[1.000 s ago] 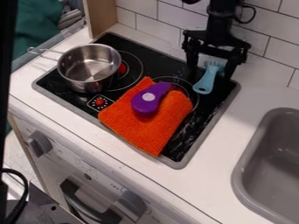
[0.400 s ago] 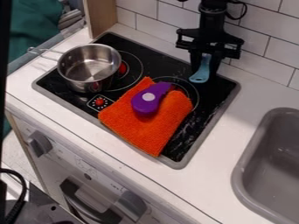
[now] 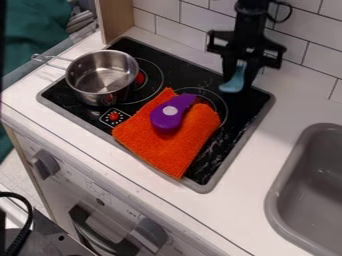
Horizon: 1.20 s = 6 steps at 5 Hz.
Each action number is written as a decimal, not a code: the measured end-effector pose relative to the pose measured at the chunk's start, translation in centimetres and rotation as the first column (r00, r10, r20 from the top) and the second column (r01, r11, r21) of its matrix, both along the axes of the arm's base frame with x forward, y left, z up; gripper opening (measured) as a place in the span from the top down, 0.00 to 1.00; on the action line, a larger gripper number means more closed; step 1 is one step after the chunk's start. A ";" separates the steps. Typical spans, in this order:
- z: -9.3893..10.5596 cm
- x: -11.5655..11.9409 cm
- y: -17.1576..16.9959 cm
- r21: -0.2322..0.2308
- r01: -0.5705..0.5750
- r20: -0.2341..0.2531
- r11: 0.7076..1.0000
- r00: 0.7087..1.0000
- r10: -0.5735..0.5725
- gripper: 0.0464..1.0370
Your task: Move the brash from the right top corner of the stove and put it in on the top middle burners
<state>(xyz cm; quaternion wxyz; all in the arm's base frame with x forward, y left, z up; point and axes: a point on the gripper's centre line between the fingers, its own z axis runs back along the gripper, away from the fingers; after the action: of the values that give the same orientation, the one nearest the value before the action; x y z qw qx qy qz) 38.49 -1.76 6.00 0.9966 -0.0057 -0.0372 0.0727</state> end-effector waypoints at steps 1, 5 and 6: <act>2.3 -0.5 1.1 0.024 0.018 0.034 1.000 0.999 -0.019 0.74; 0.9 -1.4 10.2 0.080 -0.028 -0.006 0.996 1.000 0.029 0.74; -0.5 -1.7 11.0 0.080 -0.015 -0.042 0.997 0.999 0.018 0.74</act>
<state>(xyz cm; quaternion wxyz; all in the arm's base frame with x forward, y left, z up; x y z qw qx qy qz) 36.76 9.21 5.47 0.9960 0.0361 -0.0188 0.0796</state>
